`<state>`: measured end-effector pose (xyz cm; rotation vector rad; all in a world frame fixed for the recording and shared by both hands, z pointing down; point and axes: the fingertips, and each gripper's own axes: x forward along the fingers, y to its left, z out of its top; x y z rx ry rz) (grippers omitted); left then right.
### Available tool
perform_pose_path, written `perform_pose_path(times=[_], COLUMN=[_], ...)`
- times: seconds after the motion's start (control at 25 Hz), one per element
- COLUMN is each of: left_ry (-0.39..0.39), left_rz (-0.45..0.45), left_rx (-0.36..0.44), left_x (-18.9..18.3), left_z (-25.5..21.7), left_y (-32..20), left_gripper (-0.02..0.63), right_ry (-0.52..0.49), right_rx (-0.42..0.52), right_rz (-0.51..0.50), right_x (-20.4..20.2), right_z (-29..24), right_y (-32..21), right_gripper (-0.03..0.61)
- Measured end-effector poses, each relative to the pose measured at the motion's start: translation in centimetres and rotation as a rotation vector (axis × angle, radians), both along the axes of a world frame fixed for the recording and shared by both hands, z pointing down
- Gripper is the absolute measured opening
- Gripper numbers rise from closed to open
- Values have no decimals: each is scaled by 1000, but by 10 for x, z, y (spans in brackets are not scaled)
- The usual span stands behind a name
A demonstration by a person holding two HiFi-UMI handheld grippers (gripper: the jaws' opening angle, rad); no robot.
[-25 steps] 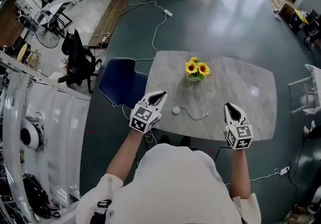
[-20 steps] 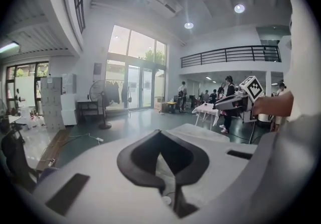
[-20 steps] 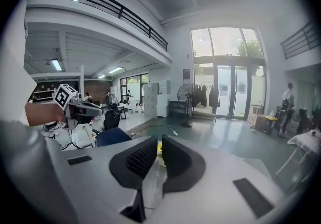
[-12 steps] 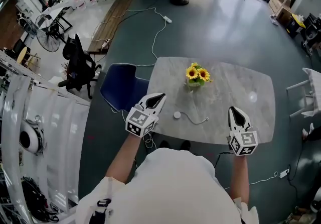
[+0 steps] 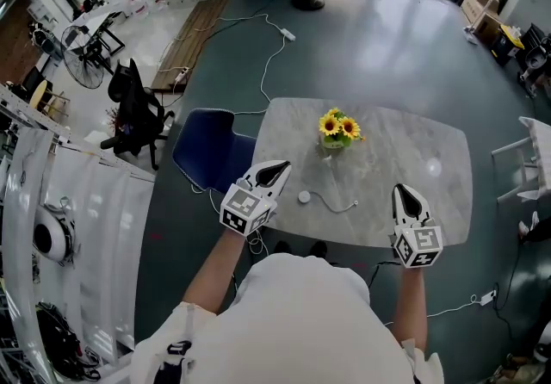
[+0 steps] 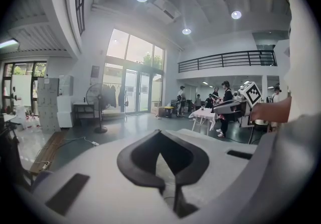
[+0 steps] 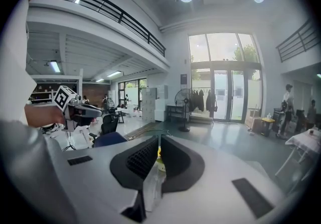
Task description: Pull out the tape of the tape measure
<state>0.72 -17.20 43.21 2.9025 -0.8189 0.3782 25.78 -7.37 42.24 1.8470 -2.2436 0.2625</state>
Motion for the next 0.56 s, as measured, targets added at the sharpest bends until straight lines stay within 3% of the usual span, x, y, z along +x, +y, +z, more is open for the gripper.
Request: perform_pose_path(times=[0.56], left_ry=[-2], left_rz=[-12], left_rx=[-5], left_x=[0], left_z=[3], left_y=[-1], left_gripper=[8], right_ry=[8], right_rx=[3], right_rz=[-14], right_x=[0], right_z=[-2], right_y=[-2], right_gripper=[41])
